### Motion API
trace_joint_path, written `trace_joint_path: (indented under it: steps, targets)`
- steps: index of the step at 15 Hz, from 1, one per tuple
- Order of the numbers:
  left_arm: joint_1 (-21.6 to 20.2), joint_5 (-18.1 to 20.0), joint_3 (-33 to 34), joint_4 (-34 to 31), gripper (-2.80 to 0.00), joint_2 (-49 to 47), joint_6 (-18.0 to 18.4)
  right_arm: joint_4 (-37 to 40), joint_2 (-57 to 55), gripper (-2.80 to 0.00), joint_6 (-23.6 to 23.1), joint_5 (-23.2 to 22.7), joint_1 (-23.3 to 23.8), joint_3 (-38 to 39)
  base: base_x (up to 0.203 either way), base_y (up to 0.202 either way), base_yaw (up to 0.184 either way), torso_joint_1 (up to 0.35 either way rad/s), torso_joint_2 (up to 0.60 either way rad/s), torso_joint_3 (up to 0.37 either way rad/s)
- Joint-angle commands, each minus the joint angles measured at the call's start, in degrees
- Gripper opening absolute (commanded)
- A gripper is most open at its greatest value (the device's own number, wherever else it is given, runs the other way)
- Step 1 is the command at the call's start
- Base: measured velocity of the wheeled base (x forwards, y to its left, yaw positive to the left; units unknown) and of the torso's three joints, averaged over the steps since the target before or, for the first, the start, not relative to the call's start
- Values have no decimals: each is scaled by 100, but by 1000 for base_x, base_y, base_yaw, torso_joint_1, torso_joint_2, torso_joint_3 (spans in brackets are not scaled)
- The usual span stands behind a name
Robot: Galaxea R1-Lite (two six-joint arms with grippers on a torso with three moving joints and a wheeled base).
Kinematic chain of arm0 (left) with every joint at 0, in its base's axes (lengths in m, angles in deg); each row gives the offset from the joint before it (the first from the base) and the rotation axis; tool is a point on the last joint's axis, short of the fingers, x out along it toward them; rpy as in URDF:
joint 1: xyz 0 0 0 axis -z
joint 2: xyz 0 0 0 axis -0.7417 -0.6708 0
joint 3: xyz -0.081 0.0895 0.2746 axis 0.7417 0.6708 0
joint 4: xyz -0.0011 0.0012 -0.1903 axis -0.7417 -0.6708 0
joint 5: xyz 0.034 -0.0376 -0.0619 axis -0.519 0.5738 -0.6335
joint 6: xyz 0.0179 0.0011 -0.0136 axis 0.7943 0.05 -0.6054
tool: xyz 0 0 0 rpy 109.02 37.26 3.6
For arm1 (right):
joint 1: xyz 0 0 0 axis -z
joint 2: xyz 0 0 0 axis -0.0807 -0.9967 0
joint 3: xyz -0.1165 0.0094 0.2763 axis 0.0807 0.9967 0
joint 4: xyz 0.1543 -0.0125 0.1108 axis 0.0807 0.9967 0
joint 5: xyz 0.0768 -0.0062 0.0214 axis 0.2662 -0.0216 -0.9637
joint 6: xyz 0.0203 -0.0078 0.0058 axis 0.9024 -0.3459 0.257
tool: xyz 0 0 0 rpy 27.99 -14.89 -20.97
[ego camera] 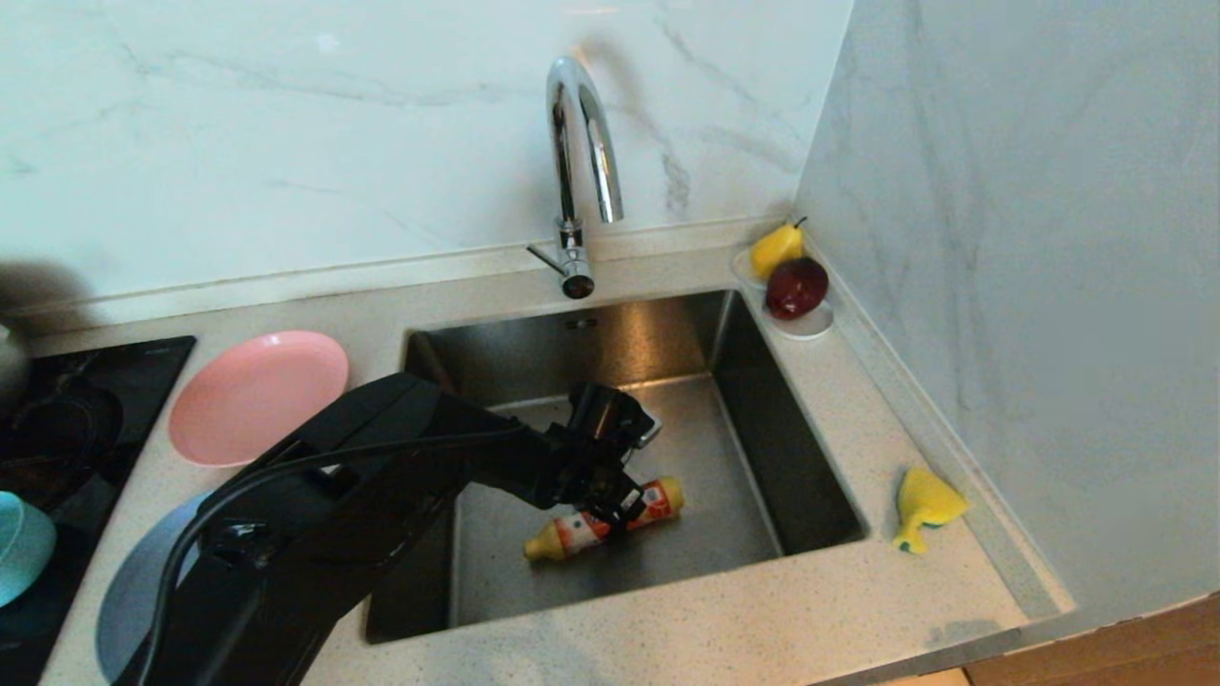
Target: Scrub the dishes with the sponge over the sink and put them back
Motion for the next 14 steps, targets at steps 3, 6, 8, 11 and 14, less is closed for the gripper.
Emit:
trace_joint_path:
  steps: [3,6,8,11,14]
  targets:
    - [-12,-7,-106,-2,0,-113,-9,-7,2,-280,0,-2,-2,0,0,0,0,0,0,0]
    - [-4,-7,-247,-2,0,-252,-25,-7,2,-280,0,-2,-2,0,0,0,0,0,0,0]
    - [-3,-7,-258,-2,0,-277,-56,2,2,-280,0,-2,-2,0,0,0,0,0,0,0]
    - [-3,-7,-266,-2,0,-347,-65,-6,2,-280,0,-2,-2,0,0,0,0,0,0,0]
    - [-3,-3,-298,-2,0,-398,-66,-7,2,-280,0,-2,-2,0,0,0,0,0,0,0]
